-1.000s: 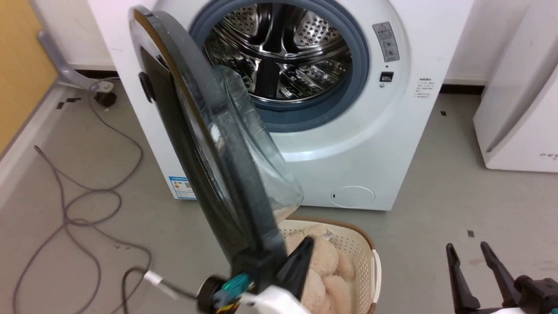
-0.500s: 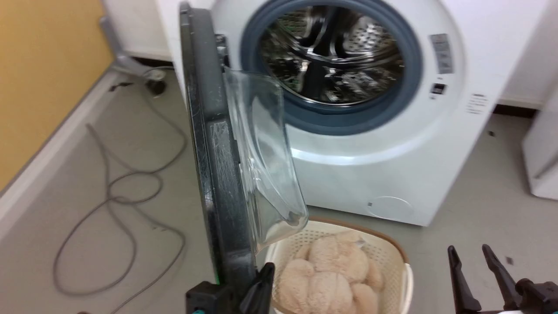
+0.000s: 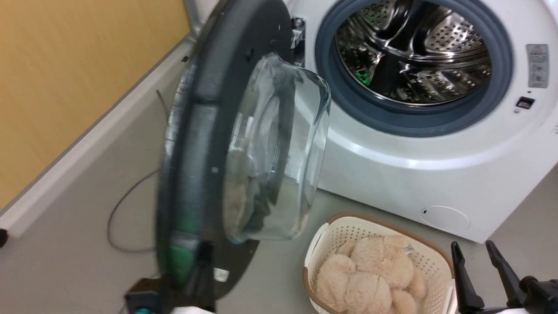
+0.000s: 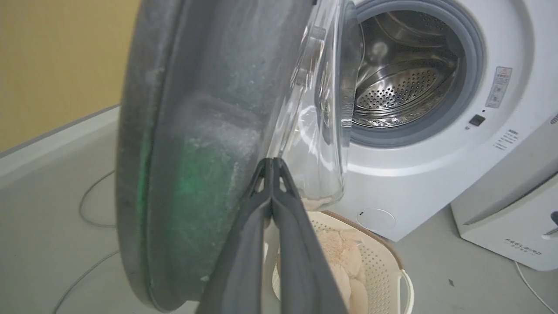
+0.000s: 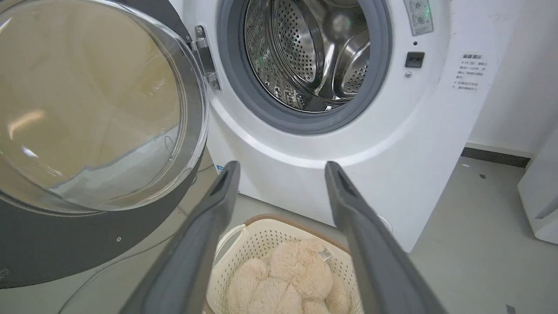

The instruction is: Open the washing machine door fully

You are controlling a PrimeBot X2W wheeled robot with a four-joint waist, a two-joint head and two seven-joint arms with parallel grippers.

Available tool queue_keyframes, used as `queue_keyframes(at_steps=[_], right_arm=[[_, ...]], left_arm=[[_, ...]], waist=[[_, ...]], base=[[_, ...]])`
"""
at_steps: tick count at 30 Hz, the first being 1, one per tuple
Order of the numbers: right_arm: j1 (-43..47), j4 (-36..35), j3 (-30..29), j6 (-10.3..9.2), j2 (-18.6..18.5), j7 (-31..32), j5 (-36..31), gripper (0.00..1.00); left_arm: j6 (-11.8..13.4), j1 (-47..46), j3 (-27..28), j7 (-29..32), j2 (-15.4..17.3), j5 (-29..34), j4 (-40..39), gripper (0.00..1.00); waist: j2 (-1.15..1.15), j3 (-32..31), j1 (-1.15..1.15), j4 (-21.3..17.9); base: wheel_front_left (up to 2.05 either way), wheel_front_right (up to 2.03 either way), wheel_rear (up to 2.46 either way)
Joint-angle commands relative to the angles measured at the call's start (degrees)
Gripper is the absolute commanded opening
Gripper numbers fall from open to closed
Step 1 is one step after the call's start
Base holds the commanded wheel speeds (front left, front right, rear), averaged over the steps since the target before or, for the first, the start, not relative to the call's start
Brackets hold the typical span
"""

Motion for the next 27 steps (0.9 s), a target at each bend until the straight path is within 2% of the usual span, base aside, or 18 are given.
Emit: queue_keyframes(at_steps=[1,7,17,22,27], right_arm=[[-0.30,-0.22,0.01,0.03,0.22,0.08,-0.06,1.00],[-0.94,-0.15,0.78,0.03,0.22,0.12,-0.31,1.00],[-2.70,-1.56,1.11,0.03,0.22,1.31,-2.04,1.00],[-3.65,-2.38,1.31,0.03,0.22,2.11,-2.56,1.00],[-4.17,-2.85,1.38,0.03,0.22,2.48,-2.89,1.00]], left_arm=[[0.23,-0.10,0.53,-0.47,0.29,0.20,-0.06,0.00],[0.03,-2.30,5.59,-3.01,2.61,-0.49,3.07,0.00],[-1.43,-9.59,17.86,-10.54,6.30,-5.04,13.99,0.00],[-4.71,-12.72,23.22,-15.69,7.95,-8.73,20.66,0.00],[-6.93,-16.12,29.73,-18.91,8.95,-11.94,29.65,0.00]], waist=[[0.00,0.25,0.00,0.19],[0.00,0.94,0.00,-1.02],[0.00,3.76,0.00,-5.58],[0.00,5.73,0.00,-7.85],[0.00,7.01,0.00,-9.14]], base=[[0.00,0.00,0.00],[0.00,0.00,0.00],[0.00,0.00,0.00],[0.00,0.00,0.00],[0.00,0.00,0.00]])
